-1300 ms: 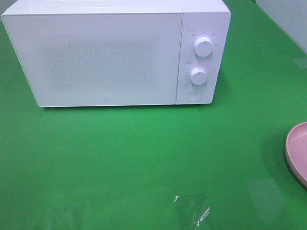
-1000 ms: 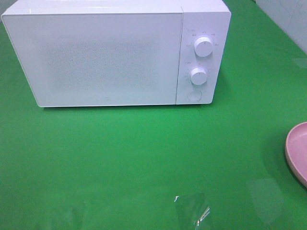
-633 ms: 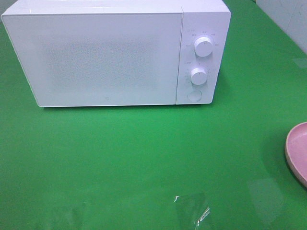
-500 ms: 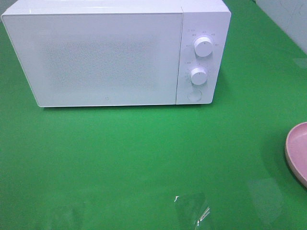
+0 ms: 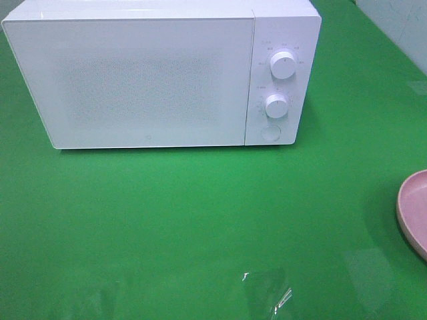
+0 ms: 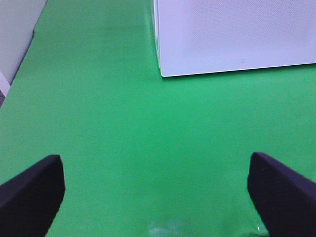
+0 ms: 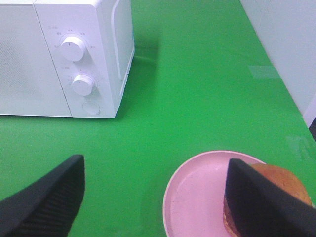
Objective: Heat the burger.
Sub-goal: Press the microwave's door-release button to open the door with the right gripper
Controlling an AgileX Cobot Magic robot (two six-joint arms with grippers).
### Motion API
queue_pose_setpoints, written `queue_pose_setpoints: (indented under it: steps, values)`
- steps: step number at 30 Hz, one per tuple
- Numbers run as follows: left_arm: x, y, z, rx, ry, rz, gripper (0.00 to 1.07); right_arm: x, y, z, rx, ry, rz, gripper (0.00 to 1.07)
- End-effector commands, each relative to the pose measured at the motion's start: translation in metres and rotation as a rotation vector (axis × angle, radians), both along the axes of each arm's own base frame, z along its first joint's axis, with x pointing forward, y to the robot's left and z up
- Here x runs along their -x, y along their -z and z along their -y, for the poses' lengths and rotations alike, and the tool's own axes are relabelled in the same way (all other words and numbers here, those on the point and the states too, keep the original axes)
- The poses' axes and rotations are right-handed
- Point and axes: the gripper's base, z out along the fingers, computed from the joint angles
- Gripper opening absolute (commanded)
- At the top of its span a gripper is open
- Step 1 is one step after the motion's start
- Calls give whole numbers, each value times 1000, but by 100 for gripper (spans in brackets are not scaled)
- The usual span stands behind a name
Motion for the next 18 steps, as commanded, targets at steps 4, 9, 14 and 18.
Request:
queue_pose_setpoints:
  steps: [4, 9, 14, 18]
  values:
    - [4, 1, 1, 14, 0, 18, 93, -19, -7, -1, 5, -1, 45, 75]
    - [4, 1, 1, 14, 0, 18, 93, -36, -11, -2, 4, -3, 70, 75]
    - [4, 1, 1, 14, 0, 18, 93, -56, -10, -3, 4, -4, 68, 75]
    - [4, 1, 1, 14, 0, 18, 93, -77, -6, -4, 6, -6, 54, 75]
